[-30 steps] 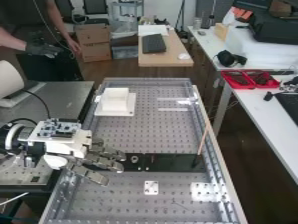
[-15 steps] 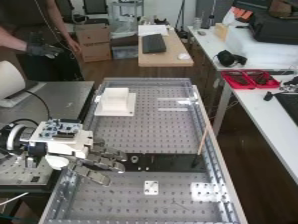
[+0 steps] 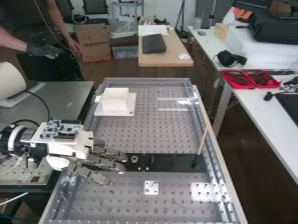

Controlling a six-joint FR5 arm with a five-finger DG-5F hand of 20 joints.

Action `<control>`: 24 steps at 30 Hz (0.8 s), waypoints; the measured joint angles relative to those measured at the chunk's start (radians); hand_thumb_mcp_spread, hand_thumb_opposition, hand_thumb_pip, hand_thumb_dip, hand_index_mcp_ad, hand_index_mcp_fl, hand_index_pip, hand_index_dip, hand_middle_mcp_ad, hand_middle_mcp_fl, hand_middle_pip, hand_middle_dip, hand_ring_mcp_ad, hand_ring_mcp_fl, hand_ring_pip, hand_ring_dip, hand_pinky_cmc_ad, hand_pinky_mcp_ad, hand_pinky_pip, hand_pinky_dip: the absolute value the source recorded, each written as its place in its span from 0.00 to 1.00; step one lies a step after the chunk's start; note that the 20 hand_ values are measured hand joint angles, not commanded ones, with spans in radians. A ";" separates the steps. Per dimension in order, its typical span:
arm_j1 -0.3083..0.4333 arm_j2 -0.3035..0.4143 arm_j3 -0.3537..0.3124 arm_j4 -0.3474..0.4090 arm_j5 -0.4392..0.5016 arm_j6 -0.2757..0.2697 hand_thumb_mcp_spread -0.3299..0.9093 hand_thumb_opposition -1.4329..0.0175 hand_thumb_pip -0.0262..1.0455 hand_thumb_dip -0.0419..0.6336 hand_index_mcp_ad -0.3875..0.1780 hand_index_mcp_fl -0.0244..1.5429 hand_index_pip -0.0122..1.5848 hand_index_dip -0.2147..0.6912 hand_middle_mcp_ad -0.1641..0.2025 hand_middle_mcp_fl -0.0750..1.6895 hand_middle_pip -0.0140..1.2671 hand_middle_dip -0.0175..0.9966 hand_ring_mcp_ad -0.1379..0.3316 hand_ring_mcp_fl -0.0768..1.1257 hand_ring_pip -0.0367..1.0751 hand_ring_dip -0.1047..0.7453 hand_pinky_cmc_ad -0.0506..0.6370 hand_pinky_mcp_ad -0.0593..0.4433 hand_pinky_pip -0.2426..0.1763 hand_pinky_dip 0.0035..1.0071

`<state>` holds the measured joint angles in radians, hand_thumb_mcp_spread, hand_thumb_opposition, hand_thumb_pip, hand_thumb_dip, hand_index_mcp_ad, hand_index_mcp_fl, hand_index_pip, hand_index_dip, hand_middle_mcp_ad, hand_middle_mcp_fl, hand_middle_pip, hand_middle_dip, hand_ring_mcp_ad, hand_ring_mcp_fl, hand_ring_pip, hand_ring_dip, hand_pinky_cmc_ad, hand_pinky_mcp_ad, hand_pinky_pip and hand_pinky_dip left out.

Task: Grab the smaller nut and place it in the white container

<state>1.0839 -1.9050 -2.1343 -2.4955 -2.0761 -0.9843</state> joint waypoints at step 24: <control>0.004 -0.006 0.009 -0.012 0.000 0.006 0.67 0.36 0.55 0.39 0.26 0.16 0.93 0.36 0.40 0.05 0.12 0.30 0.54 0.06 0.11 0.27 0.56 0.65 0.40 0.19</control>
<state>1.0884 -1.9113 -2.1255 -2.5080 -2.0764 -0.9782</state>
